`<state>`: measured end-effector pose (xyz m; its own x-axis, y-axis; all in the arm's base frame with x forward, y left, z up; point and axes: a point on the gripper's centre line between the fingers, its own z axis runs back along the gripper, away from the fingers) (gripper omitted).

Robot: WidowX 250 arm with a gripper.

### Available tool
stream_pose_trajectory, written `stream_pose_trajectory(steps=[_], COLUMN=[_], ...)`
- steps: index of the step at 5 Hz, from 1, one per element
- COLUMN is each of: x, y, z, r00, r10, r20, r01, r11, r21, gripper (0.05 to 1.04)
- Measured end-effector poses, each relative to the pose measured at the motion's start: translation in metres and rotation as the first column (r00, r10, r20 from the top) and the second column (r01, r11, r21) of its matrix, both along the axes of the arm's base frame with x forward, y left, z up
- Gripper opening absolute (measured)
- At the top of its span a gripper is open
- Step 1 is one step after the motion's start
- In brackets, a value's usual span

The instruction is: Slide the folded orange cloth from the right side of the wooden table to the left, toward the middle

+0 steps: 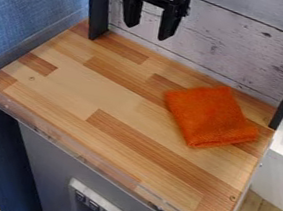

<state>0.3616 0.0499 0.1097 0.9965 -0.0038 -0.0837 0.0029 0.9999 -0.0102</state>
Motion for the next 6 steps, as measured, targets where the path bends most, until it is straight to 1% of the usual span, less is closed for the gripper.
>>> stream_pose_trajectory(steps=[1, 2, 3, 5, 6], x=[-0.006, -0.008, -0.007, -0.009, -0.007], y=[-0.007, -0.028, -0.047, -0.078, -0.094], z=[-0.010, -0.012, -0.004, -0.008, -0.009], r00=[0.999, 0.997, 0.991, 0.967, 0.955], r10=[0.035, 0.072, 0.128, 0.231, 0.262], r20=[-0.023, -0.016, 0.038, 0.110, 0.136], r01=[-0.035, -0.072, -0.129, -0.234, -0.266], r11=[0.999, 0.997, 0.992, 0.972, 0.964], r21=[0.001, 0.010, 0.014, 0.018, 0.011], gripper=[0.998, 0.998, 0.995, 0.999, 0.999])
